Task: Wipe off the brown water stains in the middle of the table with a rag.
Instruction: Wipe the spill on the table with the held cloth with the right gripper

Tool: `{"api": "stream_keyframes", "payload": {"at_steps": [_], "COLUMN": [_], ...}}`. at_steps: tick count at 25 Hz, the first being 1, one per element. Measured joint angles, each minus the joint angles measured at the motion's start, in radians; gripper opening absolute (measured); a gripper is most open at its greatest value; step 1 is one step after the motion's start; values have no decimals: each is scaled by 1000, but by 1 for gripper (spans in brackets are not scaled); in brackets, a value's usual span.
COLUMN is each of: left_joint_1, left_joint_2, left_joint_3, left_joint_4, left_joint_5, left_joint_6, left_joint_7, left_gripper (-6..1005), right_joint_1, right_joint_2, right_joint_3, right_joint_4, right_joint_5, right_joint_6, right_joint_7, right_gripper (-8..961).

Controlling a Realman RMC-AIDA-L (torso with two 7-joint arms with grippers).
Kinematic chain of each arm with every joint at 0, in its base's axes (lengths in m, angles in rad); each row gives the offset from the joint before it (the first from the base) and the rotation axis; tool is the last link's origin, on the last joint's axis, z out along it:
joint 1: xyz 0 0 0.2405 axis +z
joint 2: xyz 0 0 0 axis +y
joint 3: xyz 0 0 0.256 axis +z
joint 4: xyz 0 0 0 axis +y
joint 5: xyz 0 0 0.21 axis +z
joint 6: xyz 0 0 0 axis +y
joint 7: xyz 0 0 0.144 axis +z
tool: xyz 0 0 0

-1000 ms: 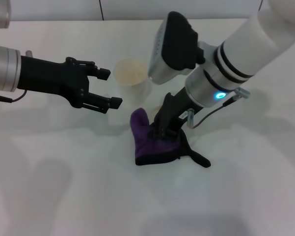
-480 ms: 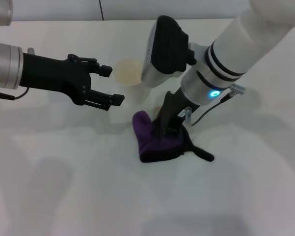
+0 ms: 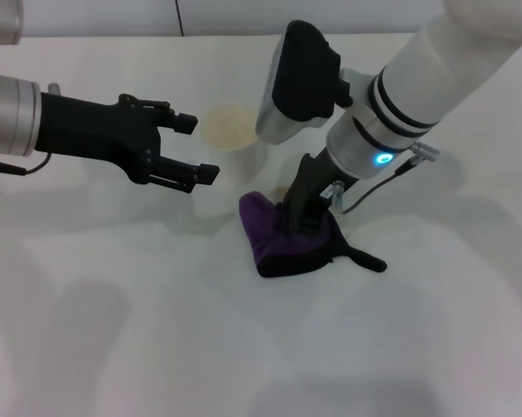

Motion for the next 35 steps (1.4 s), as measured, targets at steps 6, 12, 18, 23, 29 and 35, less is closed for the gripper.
{"api": "stream_keyframes", "payload": {"at_steps": [6,12,18,23,29,35], "left_joint_1": [2,4,7,8,9,11], "left_joint_2": [-1,-1,-1,-1,-1,-2], "left_joint_3": [-1,-2,-2,-1,-1,-1], "left_joint_4": [1,1,1,1,1,2], "left_joint_5": [-11,-13,-13,-13,-13,-13], "left_joint_6": [-1,-1,-1,-1,-1,-1], "left_joint_7": [0,0,0,0,0,0], "left_gripper": [885,885,884,884,884,884], "right_joint_1": [2,2,-9,-17,-22,-30], "right_joint_2": [-2,-3,-4,-8,-9,-9], "right_joint_3": [1,9,76,88,97,136], "right_joint_4": [0,0,5,13,16,18], "right_joint_5": [0,-29,-52,-52,-53,-91], "right_joint_6": [24,41,42,42,37,35], "right_joint_7": [8,22,26,35,38,64], "right_gripper": [80,81,81,81,81,81]}}
